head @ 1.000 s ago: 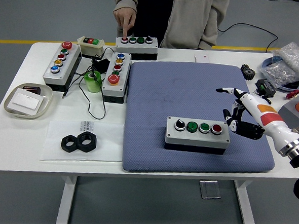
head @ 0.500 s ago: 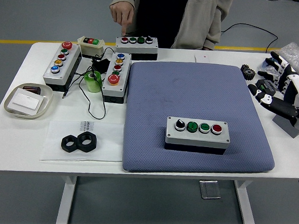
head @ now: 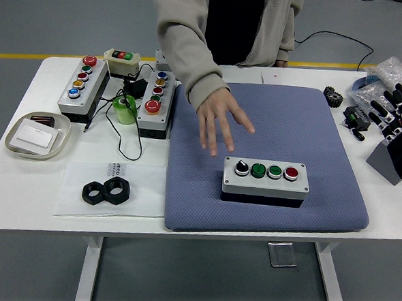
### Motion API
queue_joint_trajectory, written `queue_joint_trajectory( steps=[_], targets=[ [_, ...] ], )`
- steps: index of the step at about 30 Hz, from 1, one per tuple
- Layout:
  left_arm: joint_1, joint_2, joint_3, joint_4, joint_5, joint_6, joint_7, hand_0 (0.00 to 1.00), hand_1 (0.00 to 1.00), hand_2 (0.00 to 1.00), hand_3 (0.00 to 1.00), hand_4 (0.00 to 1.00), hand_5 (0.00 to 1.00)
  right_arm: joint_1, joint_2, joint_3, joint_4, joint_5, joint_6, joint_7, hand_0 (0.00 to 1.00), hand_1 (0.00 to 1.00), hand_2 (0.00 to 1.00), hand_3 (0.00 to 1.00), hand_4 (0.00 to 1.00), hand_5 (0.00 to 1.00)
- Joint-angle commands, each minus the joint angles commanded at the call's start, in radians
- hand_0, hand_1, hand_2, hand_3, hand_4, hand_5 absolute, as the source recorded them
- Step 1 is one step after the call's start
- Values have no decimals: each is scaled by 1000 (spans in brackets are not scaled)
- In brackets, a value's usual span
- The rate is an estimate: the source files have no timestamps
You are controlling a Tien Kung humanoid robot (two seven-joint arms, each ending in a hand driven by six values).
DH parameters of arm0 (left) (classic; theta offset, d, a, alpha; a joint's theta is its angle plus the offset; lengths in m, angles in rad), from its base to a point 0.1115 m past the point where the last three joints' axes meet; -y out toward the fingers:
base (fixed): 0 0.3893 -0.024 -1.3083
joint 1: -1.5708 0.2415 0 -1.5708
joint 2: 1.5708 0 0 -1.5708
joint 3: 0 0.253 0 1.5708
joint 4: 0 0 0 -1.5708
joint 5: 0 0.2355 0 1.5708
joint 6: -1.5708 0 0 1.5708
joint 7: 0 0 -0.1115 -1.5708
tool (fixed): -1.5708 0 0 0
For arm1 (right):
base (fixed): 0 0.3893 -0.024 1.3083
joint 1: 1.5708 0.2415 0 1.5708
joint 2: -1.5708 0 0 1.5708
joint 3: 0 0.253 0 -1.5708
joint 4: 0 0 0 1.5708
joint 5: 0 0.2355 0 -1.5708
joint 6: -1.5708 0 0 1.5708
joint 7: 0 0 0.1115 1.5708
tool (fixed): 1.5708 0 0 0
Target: Pick up the button,place it on the desk,press the button,press the button
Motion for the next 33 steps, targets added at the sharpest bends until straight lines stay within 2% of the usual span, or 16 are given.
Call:
queue_joint_trajectory(
  steps=[33],
  targets=[
    [-11,2,20,0,-32,1,-9,731,824,844,815,605,998,7,30,35,-11,-8,-44,-25,982,887,963,960,667,587]
  ],
)
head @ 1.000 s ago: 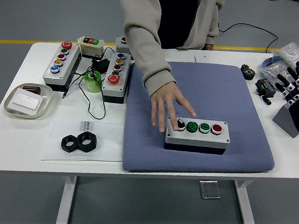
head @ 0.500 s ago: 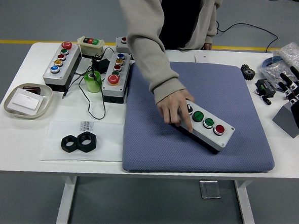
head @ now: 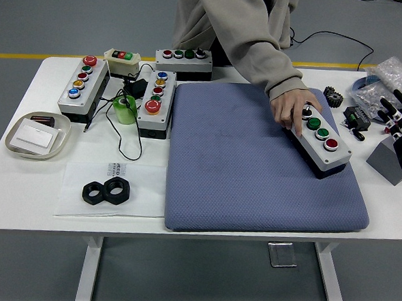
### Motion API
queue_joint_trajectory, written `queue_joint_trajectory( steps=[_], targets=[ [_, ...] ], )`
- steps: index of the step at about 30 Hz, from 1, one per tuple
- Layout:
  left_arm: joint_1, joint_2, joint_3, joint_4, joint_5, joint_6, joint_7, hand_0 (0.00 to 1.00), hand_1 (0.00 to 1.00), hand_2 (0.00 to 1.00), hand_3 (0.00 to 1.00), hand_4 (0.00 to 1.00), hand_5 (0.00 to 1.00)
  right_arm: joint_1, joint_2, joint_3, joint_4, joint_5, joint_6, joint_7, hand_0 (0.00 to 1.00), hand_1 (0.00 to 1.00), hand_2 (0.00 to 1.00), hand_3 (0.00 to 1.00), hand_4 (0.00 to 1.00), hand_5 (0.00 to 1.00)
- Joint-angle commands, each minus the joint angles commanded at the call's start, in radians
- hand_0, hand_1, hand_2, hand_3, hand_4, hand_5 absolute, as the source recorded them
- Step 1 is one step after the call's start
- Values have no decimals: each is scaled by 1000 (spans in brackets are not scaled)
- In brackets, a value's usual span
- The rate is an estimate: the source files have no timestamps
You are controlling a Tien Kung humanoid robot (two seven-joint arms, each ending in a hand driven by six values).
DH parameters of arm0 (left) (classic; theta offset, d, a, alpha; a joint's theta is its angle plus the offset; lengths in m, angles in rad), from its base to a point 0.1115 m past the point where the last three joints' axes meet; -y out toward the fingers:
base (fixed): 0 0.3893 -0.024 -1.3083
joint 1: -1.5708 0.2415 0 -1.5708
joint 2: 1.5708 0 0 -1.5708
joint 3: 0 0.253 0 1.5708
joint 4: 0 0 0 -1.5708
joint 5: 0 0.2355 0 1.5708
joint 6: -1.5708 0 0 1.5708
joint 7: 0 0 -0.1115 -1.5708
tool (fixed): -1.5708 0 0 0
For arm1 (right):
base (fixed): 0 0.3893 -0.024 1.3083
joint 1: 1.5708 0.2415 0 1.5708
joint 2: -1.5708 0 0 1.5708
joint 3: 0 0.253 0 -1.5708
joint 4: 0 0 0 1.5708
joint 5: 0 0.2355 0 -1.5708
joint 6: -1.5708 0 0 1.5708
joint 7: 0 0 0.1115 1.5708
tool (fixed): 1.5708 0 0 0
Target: Pick up the button,place it on the desk,press the button,press the button
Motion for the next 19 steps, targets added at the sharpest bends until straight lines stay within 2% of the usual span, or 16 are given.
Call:
queue_joint_trajectory(
  steps=[19],
  targets=[
    [-1,0,-3,-1,10,0,2,736,824,844,815,604,998,5,15,0,-11,-59,-28,-11,993,890,957,950,652,586]
  ],
)
